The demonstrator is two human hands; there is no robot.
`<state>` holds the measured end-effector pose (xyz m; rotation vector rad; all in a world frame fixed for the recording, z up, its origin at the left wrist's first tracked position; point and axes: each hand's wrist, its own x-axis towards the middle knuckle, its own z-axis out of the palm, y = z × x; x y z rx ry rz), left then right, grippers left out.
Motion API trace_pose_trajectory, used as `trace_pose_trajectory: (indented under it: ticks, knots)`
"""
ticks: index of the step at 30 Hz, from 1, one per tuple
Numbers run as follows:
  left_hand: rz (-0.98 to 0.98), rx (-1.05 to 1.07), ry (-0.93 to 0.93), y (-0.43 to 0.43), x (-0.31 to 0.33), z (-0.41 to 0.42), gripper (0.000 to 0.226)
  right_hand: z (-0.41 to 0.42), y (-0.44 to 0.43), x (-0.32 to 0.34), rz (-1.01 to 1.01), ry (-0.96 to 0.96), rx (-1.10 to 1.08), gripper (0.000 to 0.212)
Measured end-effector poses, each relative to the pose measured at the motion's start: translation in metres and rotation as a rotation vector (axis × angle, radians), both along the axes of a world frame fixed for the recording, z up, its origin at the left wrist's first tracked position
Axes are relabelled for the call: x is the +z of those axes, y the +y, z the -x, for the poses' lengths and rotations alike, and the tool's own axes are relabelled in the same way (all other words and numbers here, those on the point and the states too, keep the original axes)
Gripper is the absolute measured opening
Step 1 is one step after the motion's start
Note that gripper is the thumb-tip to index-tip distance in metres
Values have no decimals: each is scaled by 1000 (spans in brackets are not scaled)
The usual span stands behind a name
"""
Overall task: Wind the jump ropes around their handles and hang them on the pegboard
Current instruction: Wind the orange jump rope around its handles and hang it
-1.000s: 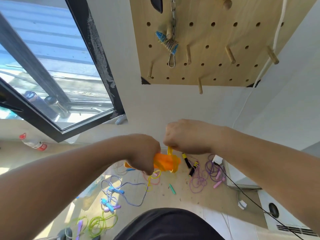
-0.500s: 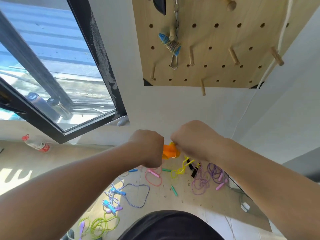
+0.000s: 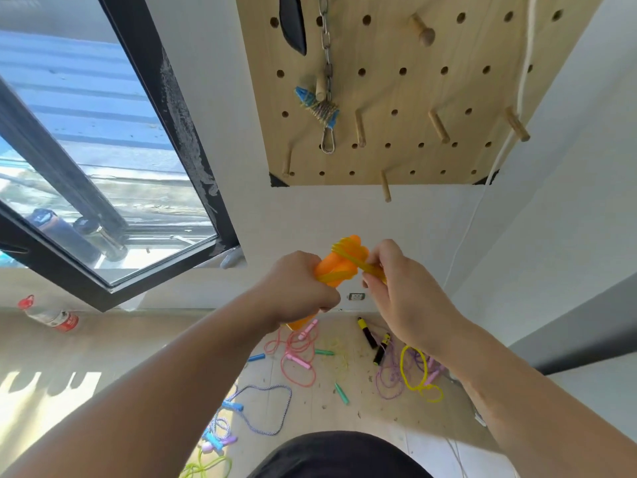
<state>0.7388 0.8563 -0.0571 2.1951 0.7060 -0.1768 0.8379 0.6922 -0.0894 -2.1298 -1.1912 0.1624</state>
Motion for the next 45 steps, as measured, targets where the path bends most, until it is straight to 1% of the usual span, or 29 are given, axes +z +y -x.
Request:
trace_pose_trajectory:
  ticks: [2,3,4,5,7,9,11,13,15,16,17,18,19,21,22,23,24,25,27,30,33,35,38,41,43,45]
  knots:
    - [84,26,-33,-4,2,4,19,3,-1,2,-51,125,20,12]
    - [116,39,-40,-5,3,5,19,4,-1,3,-59,123,21,11]
    - [145,55,-46,-4,3,7,18,6,-2,4,-45,73,16,10]
    - [170,74,-51,-2,3,8,17,6,-2,5,-26,-8,3,11]
    - [214,104,-61,1,2,11,16,6,-4,9,-34,-225,-33,19]
    - [266,115,-61,2,3,15,17,4,-6,11,-101,-507,-38,23]
    - [355,120,-61,0,5,18,22,-2,-8,6,-209,-749,-48,17]
    - [521,144,-77,-2,6,21,29,-6,-9,3,-292,-850,-47,14]
    - [689,151,-100,-4,6,23,32,-8,-9,0,-338,-845,-44,16]
    - [752,146,-108,-5,6,24,31,-7,-7,0,-339,-796,-72,23]
    - [808,139,-117,-5,6,25,30,-5,-6,-1,-319,-699,-112,30]
    - [858,132,-128,-6,6,25,27,0,-4,0,-282,-553,-150,31]
    - [906,121,-138,-6,7,26,25,4,-3,2,-243,-371,-161,25]
    - [993,81,-152,-3,7,28,20,10,-1,2,-193,49,-78,12]
    - [1032,61,-159,-2,7,29,19,12,0,5,-192,252,-4,11]
    - [1063,46,-165,0,7,30,18,13,0,9,-209,409,66,14]
    - [1080,36,-168,2,7,32,17,13,-1,11,-229,504,116,18]
    - [1085,34,-168,3,7,32,17,12,-2,14,-248,561,144,20]
    - [1064,59,-168,6,6,34,17,10,-5,16,-267,594,135,25]
    - [985,88,-154,9,3,35,17,11,-7,13,-296,545,25,37]
    - [936,80,-125,11,-1,35,21,10,-3,8,-247,428,-30,34]
    - [946,36,-118,11,-2,35,21,10,-6,5,-214,357,24,31]
    - [984,-86,-107,12,0,36,17,8,-14,1,-160,203,143,30]
    - [1027,-222,-64,16,6,36,23,1,-18,-9,-99,-79,249,24]
    - [911,-338,12,18,9,36,24,-7,-17,-11,-38,-191,338,25]
    - [705,-432,121,15,15,37,26,-16,-12,-11,76,-299,439,14]
